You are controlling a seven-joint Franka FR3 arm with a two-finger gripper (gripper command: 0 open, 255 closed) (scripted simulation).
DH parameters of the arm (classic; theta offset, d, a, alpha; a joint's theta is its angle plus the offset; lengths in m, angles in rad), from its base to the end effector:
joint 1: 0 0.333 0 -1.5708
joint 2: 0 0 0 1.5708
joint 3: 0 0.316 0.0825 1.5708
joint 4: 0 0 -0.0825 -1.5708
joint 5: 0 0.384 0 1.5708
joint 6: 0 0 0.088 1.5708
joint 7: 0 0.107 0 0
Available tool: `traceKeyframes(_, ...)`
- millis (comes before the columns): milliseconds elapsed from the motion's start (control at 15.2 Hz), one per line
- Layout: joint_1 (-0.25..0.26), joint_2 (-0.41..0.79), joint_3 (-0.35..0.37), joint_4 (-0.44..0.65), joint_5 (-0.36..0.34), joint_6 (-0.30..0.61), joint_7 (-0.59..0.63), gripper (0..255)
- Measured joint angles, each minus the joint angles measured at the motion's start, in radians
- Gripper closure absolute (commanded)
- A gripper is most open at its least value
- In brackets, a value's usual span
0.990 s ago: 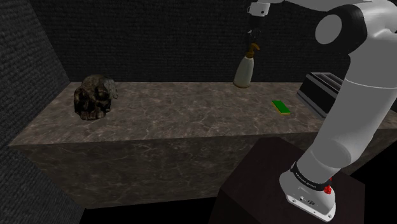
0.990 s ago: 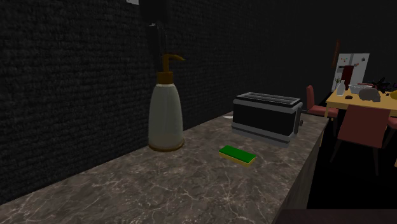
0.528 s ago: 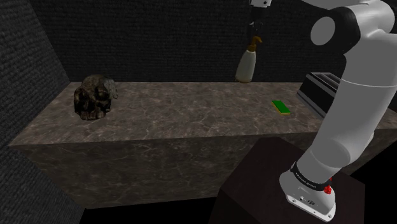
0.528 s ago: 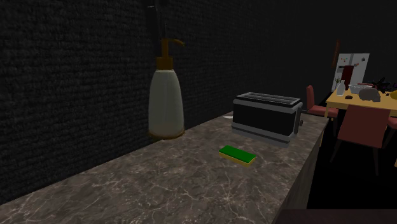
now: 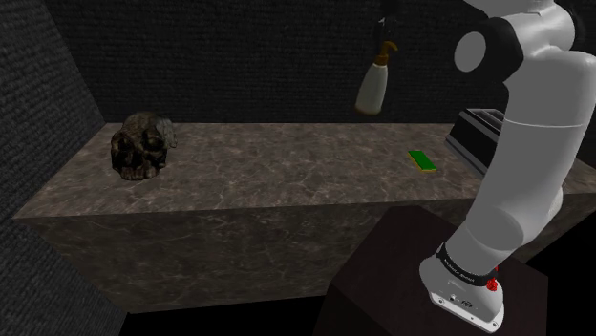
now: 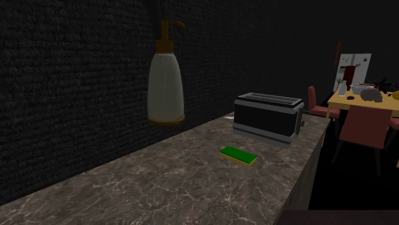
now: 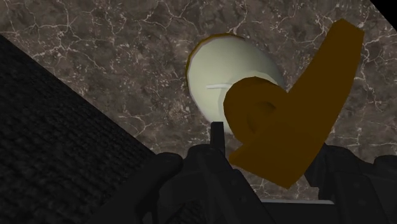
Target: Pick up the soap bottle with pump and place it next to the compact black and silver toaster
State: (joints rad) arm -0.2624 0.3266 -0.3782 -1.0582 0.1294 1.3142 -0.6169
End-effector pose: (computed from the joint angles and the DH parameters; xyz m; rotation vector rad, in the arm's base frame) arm 0.5314 -0.3138 0.6552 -3.1056 -0.0332 0.0574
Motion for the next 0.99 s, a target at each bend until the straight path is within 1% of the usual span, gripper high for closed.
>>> traceKeyframes(132,-0.012,0.022,-0.001,0.061,0.009,-0.040,-0.002,255)
traceKeyframes(330,-0.040,0.077,0.000,0.193,0.032,-0.118,-0.005,255)
traceKeyframes(462,-0.072,0.138,0.004,0.324,0.057,-0.188,-0.003,255)
traceKeyframes(528,-0.099,0.184,0.010,0.420,0.076,-0.235,0.000,255)
traceKeyframes(594,-0.142,0.223,0.067,0.505,0.061,-0.277,0.011,255)
traceKeyframes(660,-0.130,0.189,0.055,0.447,0.052,-0.261,0.000,255)
traceKeyframes(726,-0.106,0.123,0.040,0.335,0.034,-0.215,-0.015,255)
traceKeyframes(792,-0.095,0.063,0.030,0.248,0.016,-0.185,-0.031,255)
traceKeyframes(924,-0.096,-0.015,0.016,0.143,-0.009,-0.155,-0.066,255)
traceKeyframes(990,-0.088,-0.063,0.011,0.070,-0.026,-0.129,-0.077,255)
